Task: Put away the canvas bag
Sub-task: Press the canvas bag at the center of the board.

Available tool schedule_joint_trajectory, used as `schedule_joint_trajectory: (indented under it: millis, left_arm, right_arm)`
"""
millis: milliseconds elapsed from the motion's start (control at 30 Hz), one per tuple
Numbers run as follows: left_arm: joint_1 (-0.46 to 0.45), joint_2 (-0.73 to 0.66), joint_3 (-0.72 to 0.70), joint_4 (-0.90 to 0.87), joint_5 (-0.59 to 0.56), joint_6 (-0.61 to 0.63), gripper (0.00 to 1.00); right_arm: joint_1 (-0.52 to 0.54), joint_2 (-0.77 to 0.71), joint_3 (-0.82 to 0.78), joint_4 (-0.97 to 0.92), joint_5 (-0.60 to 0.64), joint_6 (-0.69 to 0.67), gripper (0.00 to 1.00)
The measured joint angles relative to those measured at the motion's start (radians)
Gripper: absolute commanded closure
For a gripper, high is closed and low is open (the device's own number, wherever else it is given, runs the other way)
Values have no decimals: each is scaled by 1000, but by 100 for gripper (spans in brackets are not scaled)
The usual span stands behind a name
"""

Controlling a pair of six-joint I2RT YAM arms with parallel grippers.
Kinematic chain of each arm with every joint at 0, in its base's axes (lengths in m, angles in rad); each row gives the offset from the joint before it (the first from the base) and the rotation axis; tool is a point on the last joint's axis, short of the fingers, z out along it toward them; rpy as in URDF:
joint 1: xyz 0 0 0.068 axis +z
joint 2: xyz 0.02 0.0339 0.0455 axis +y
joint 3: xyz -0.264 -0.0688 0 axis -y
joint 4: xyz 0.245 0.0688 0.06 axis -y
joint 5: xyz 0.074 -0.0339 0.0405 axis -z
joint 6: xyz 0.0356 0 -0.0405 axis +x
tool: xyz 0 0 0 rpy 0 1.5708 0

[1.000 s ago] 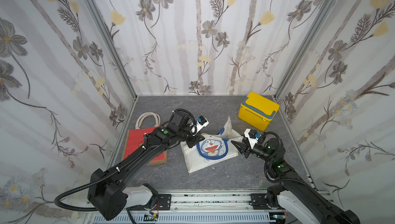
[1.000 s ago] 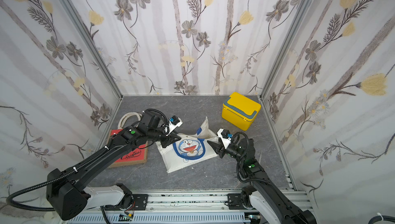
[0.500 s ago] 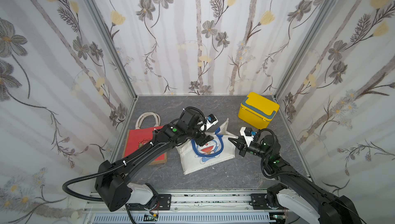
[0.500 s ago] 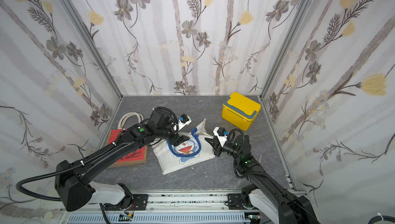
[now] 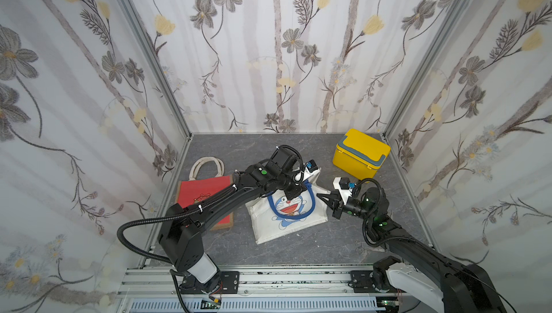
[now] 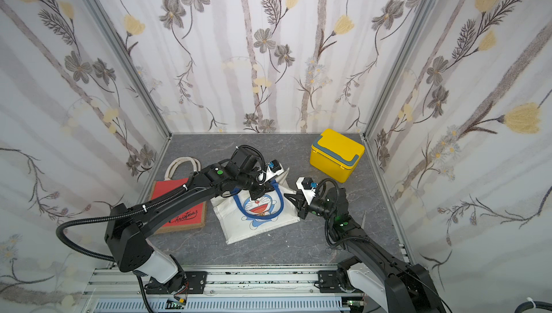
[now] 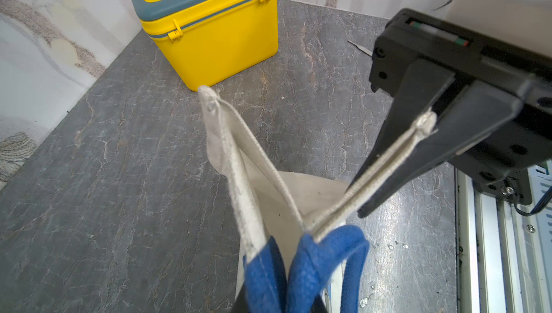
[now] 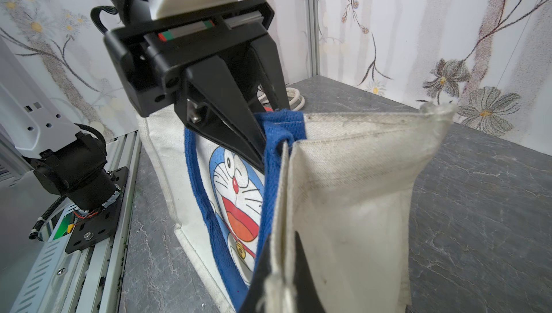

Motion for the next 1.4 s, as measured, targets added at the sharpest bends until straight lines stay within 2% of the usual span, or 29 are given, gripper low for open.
schedule_joint_trajectory:
  millis: [33,100,233,300,433,567,667,800,867,933,1033,1067,1133,1167,1267,1400]
  left_arm:
    - [-1,-4,-1,-2,1,0,78]
    - [-1,-16,-8,-8,-3,0,49]
    - [1,-52,-15,-21,-8,-1,10]
    - [1,-66,-13,-21,-4,-2,0]
    - [-2,-50,22,-16,5,-5,0]
    - [-14,34,78,-25,-1,-1,11]
    - [-18,86,106,-53,-2,4,27]
    - [-19,116,142,-87,28,8,55]
    - [-21,117,143,-98,43,9,65]
    - [-21,117,143,-104,57,11,71]
    - [-19,109,132,-98,44,17,85]
    - [-18,106,128,-99,43,20,86]
    - [-17,97,119,-99,43,23,86]
    - [-18,92,114,-98,43,23,86]
    - [-19,64,92,-96,50,24,86]
    - [-18,24,65,-87,54,29,86]
  right_arm:
    - [0,0,0,0,0,0,100]
    - [-2,4,0,4,0,-1,100]
    - [-5,14,0,15,1,-1,100]
    - [-5,19,1,19,0,-1,100]
    - [-5,25,3,24,-5,-1,100]
    - [-6,26,2,28,-29,0,100]
    - [-5,27,2,32,-54,8,100]
    - [-7,31,1,35,-60,8,98]
    - [-8,29,-5,42,-59,8,92]
    - [-19,18,-18,49,-55,7,78]
    - [-36,2,-35,46,-53,-5,71]
    - [-43,-4,-40,45,-48,-10,68]
    - [-59,-16,-49,47,-32,-19,52]
    - [-64,-18,-53,49,-18,-22,49]
    - [-73,-15,-64,76,7,-47,48]
    - [-88,3,-72,138,-8,-51,53]
